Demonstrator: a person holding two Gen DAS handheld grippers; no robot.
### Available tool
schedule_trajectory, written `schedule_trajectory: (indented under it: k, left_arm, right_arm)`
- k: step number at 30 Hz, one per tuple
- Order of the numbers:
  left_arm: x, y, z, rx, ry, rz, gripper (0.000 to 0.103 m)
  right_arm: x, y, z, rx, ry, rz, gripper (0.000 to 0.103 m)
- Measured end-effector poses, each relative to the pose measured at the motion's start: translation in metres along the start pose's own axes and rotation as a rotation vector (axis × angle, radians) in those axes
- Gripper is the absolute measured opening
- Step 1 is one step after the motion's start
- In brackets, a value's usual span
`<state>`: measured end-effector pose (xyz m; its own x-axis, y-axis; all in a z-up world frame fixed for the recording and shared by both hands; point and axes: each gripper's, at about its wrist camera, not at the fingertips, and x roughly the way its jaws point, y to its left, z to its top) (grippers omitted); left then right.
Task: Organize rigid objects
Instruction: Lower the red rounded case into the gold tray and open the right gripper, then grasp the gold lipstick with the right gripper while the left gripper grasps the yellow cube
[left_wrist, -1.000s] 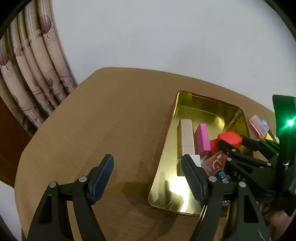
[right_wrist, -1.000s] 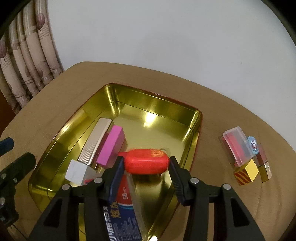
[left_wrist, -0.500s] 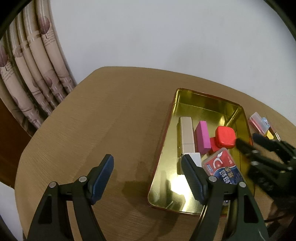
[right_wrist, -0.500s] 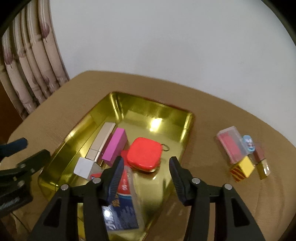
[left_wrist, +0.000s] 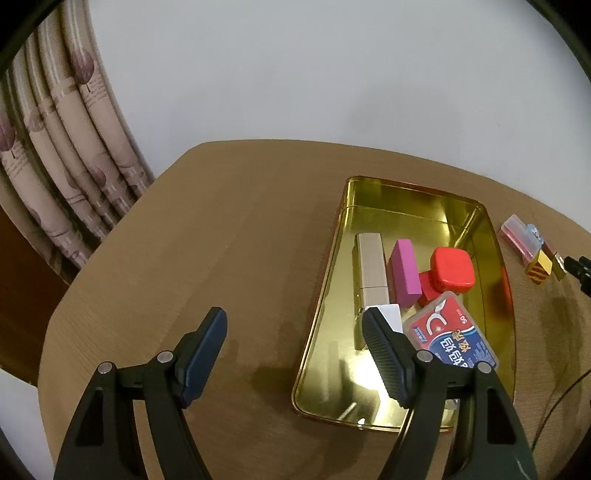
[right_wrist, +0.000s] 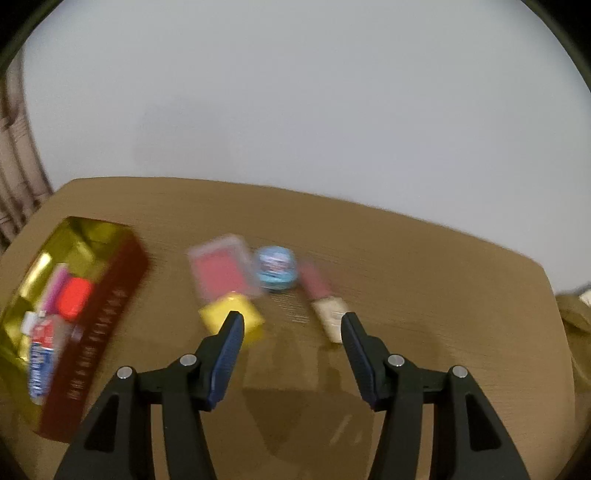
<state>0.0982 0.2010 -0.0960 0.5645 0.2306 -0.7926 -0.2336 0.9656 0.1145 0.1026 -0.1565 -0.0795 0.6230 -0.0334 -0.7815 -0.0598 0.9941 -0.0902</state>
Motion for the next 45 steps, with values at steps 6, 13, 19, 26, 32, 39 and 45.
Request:
schedule_trajectory:
  k: [6,13,19,26,32,39,45]
  left_arm:
    - [-0.001,-0.009,-0.002,0.041,-0.013,-0.002,0.073]
    - [-0.001,-0.017,-0.001,0.067,-0.02,0.003,0.073]
    - [-0.002,-0.021,-0.001,0.08,-0.023,-0.005,0.073]
    - [-0.002,-0.029,-0.008,0.087,-0.012,-0.005,0.073]
    - [-0.01,-0.049,-0.014,0.113,-0.03,-0.025,0.073]
    - [-0.021,-0.097,-0.014,0.164,-0.035,-0.056,0.073]
    - [-0.029,-0.148,-0.003,0.213,-0.046,-0.123,0.073]
  right_arm:
    - [0.024,-0.017,0.003,-0.013,0.031,0.017,0.056]
    - [0.051,-0.009,0.01,-0.061,0.056,-0.017,0.055]
    - [0.056,-0.01,0.003,-0.012,0.059,0.031,0.035]
    - [0.041,-0.013,-0.018,0.034,0.031,0.064,0.023]
    - [0.026,-0.019,-0.042,0.041,0.018,0.074,0.023]
    - [0.007,-0.03,-0.069,0.026,0.017,0.115,0.023]
    - [-0.002,-0.037,-0.083,0.011,0.012,0.129,0.023]
